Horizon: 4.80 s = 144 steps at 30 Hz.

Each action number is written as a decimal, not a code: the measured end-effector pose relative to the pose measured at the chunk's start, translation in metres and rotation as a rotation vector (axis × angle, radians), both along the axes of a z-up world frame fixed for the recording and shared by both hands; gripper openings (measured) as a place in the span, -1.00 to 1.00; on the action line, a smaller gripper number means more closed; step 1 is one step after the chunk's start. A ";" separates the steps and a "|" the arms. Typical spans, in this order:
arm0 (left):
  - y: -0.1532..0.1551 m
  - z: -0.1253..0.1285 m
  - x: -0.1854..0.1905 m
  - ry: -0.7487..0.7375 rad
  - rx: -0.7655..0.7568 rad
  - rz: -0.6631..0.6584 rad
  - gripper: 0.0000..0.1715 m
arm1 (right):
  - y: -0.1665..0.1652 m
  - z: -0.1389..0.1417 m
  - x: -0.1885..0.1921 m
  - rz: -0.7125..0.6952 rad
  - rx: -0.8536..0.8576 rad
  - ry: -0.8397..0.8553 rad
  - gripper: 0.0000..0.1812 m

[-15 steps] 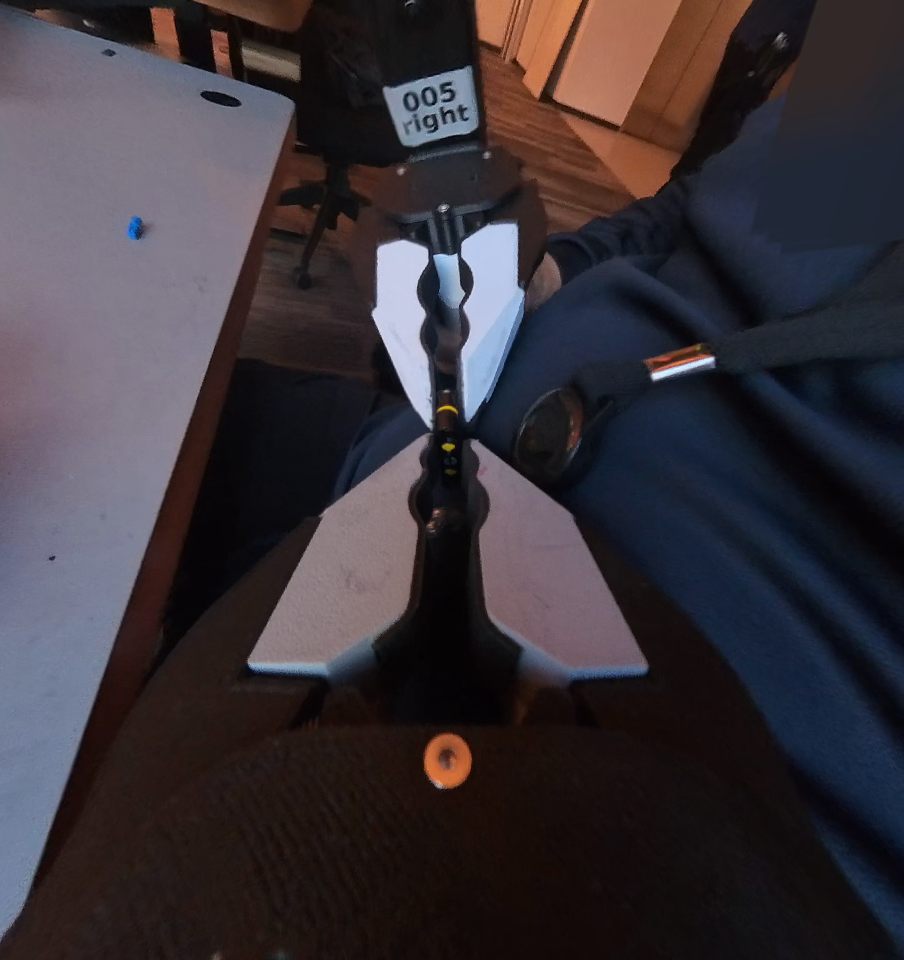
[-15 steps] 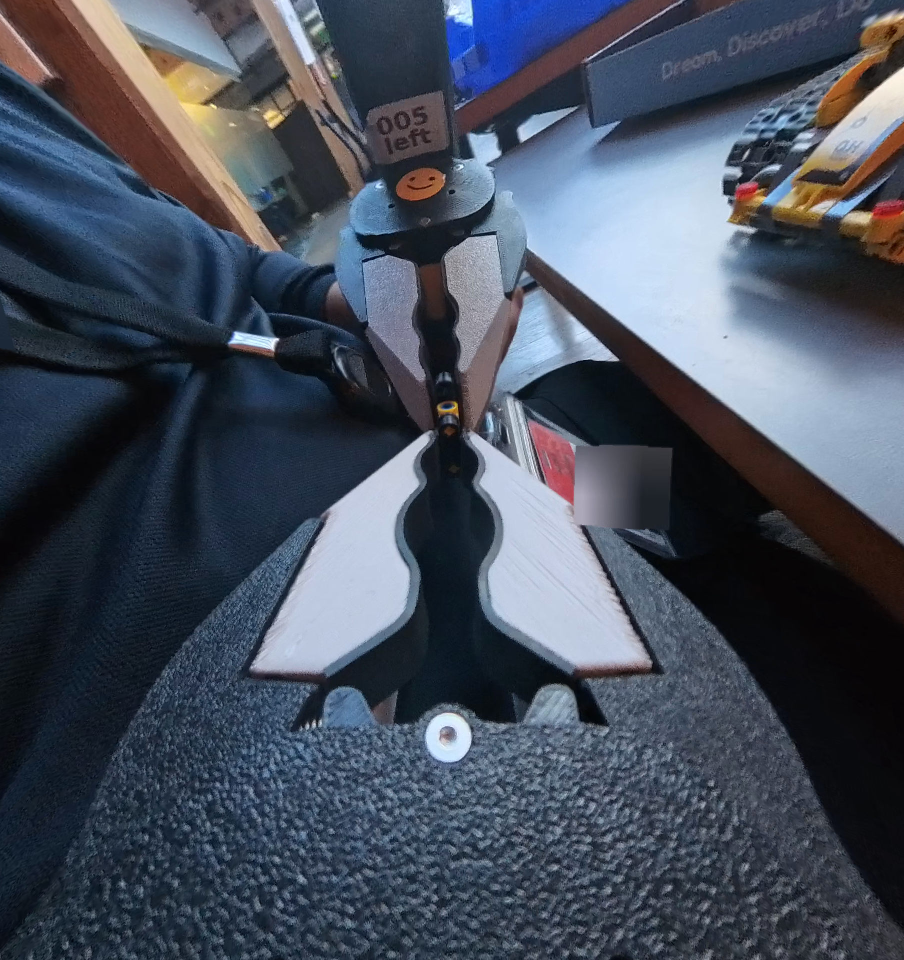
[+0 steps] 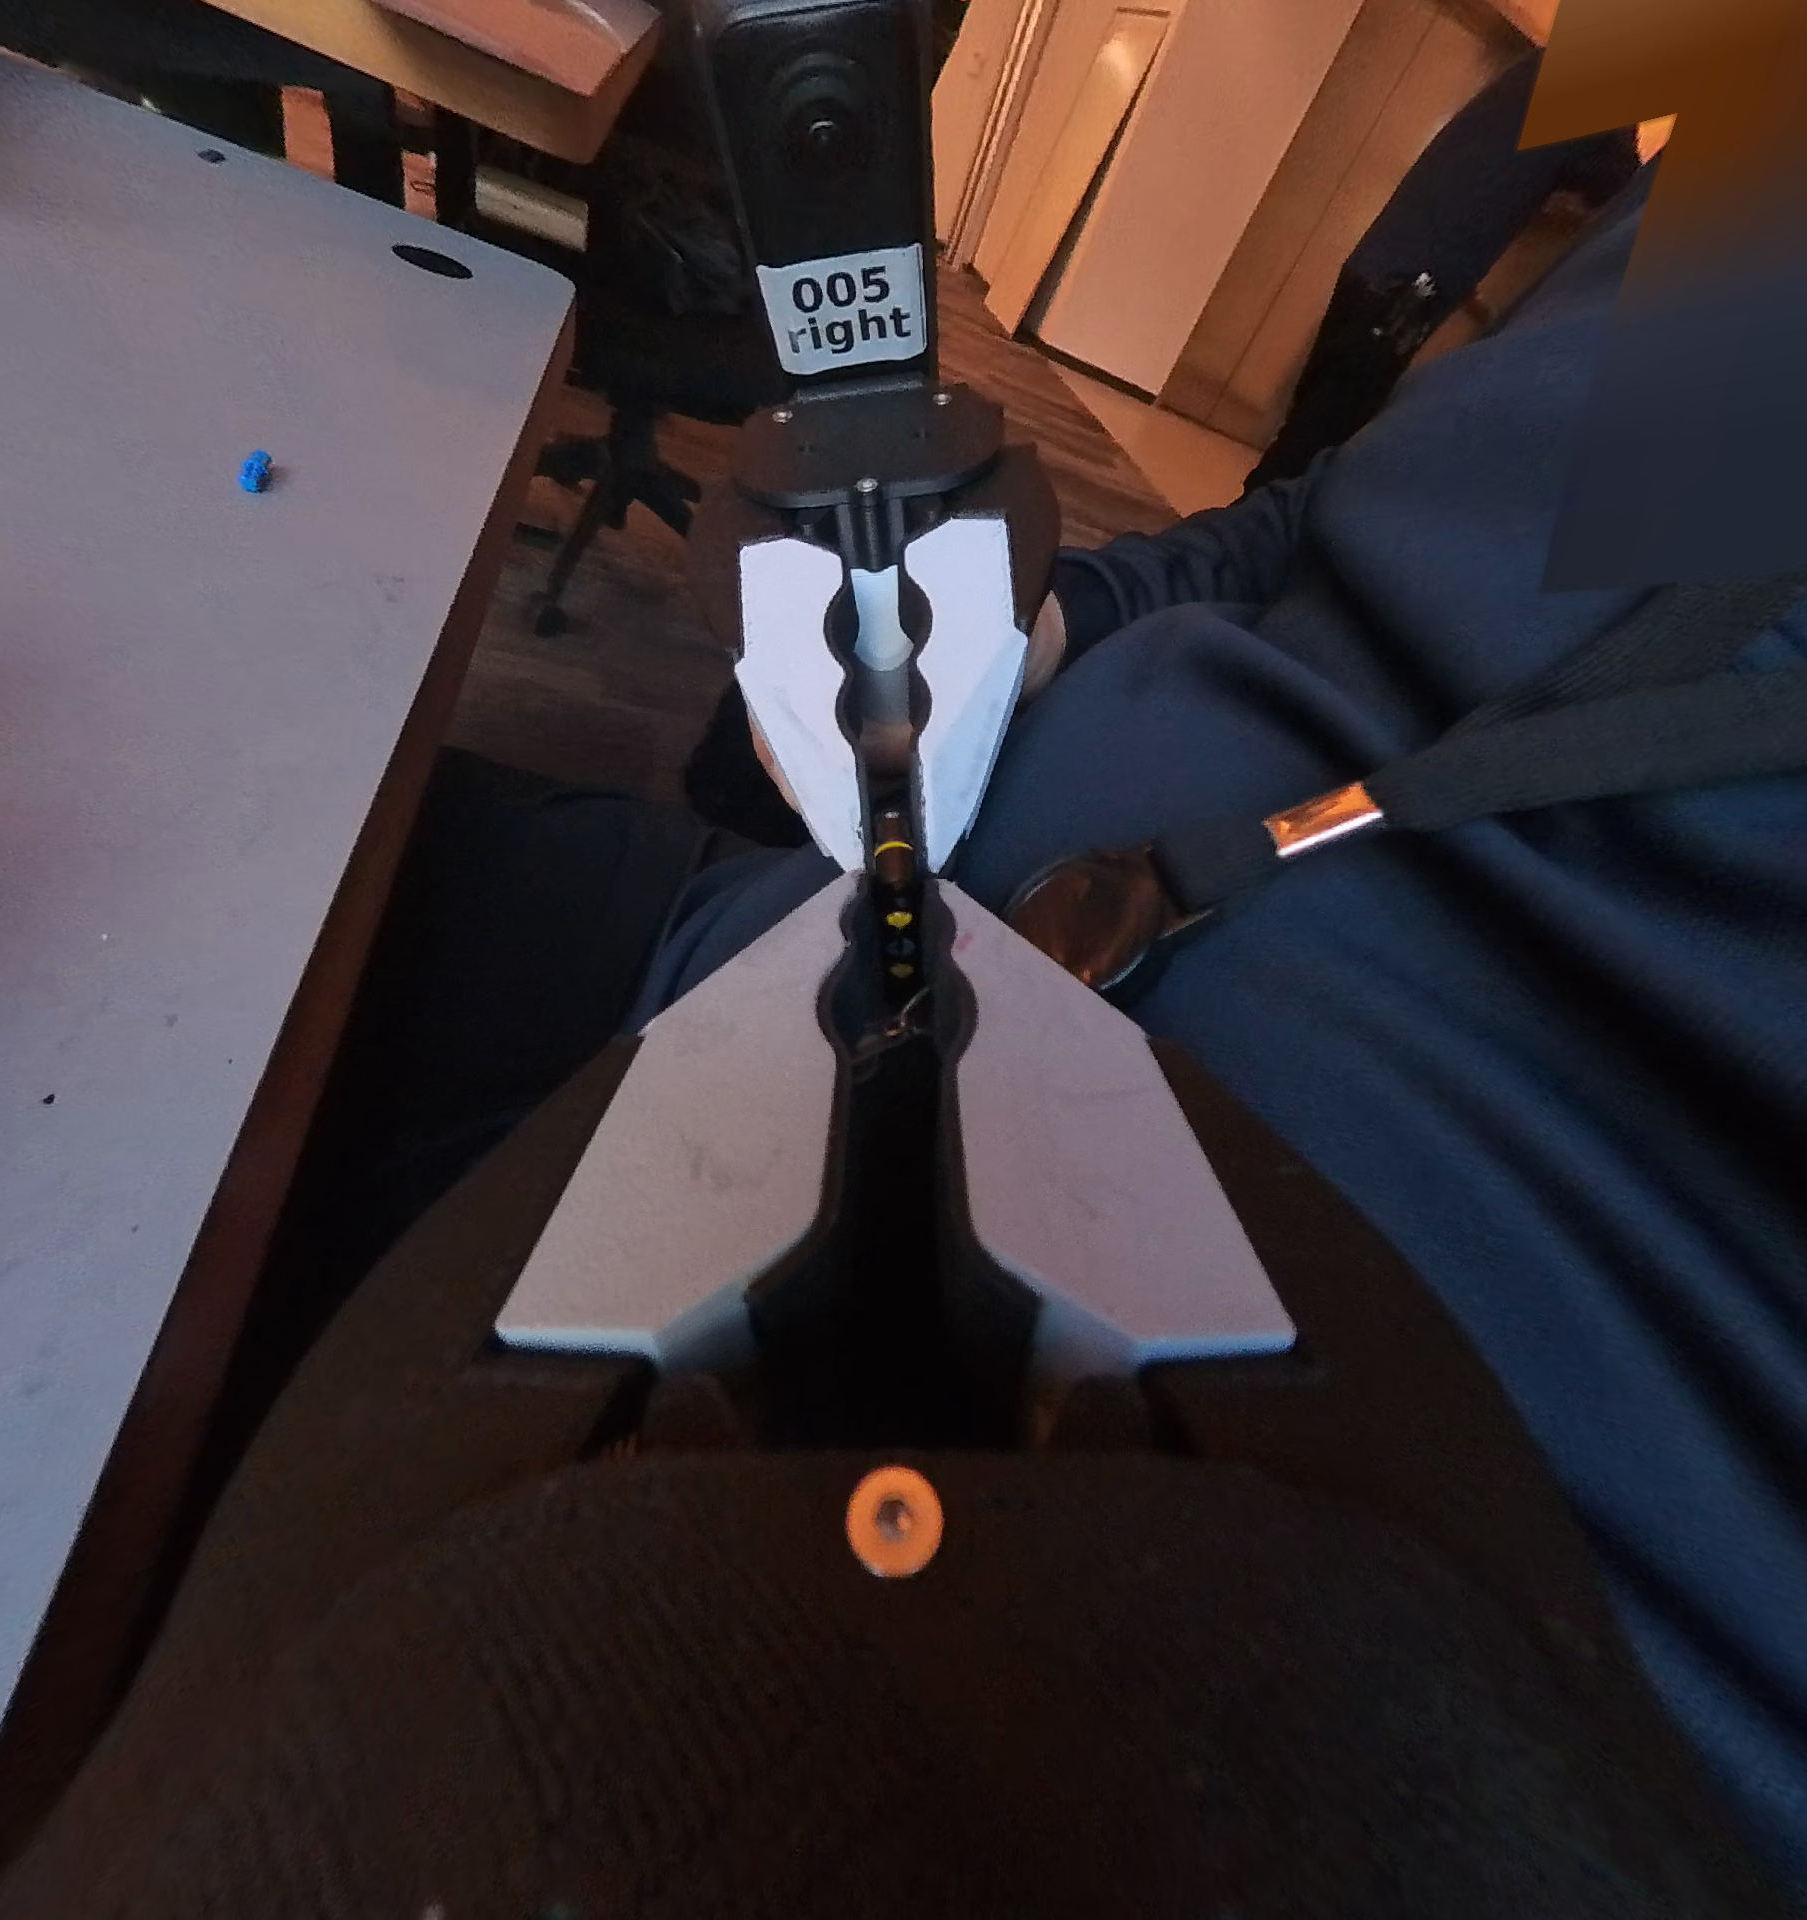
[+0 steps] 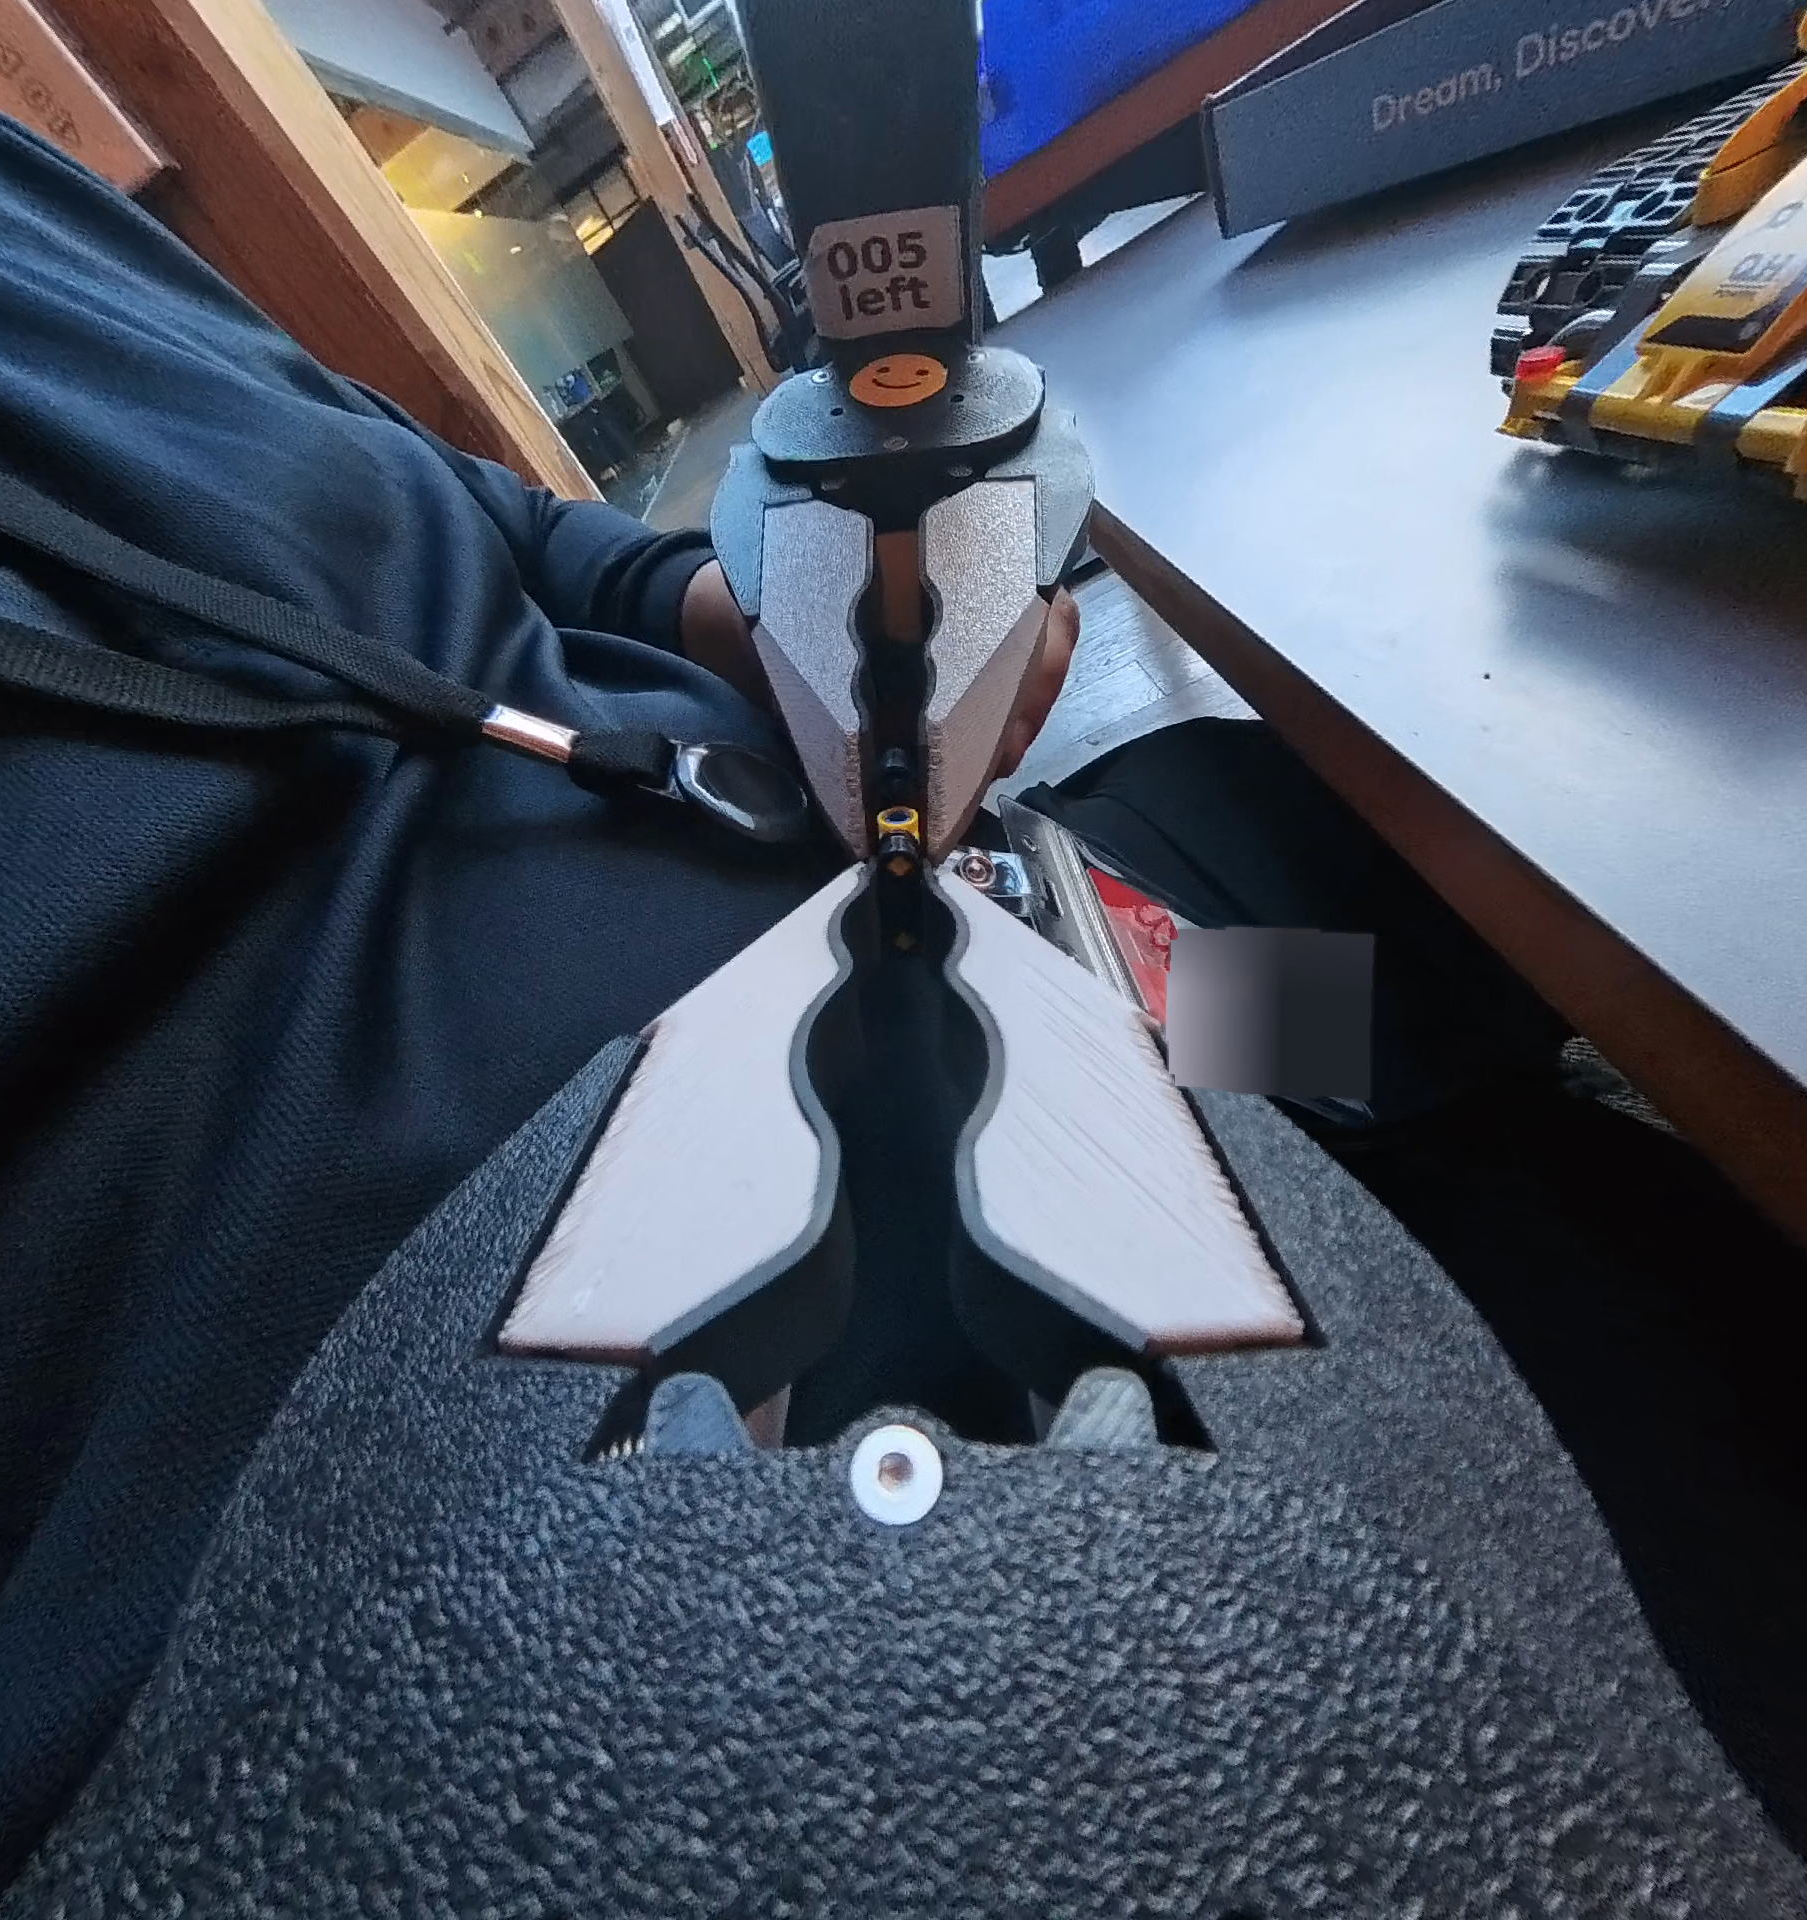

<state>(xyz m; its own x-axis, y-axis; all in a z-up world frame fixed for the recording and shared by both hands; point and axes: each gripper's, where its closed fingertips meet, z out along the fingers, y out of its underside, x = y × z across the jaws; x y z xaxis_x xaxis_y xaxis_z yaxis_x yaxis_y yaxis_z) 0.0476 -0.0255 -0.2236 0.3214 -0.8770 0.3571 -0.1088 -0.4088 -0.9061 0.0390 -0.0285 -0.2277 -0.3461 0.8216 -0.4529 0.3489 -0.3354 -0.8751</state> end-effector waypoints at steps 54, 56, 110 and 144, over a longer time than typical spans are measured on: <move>0.087 -0.029 -0.256 0.719 0.125 0.597 -0.44 | 0.150 0.036 0.000 -0.350 0.098 0.066 -0.94; 0.084 -0.018 -0.245 0.695 0.137 0.582 -0.48 | 0.143 0.037 -0.001 -0.324 0.095 0.072 -0.94; 0.002 -0.028 -0.014 0.331 0.105 -0.022 -0.95 | 0.005 -0.020 -0.012 0.107 0.170 -0.028 -0.94; 0.003 -0.022 -0.012 0.291 0.083 -0.043 -0.94 | 0.003 -0.024 -0.014 0.121 0.233 -0.051 -0.94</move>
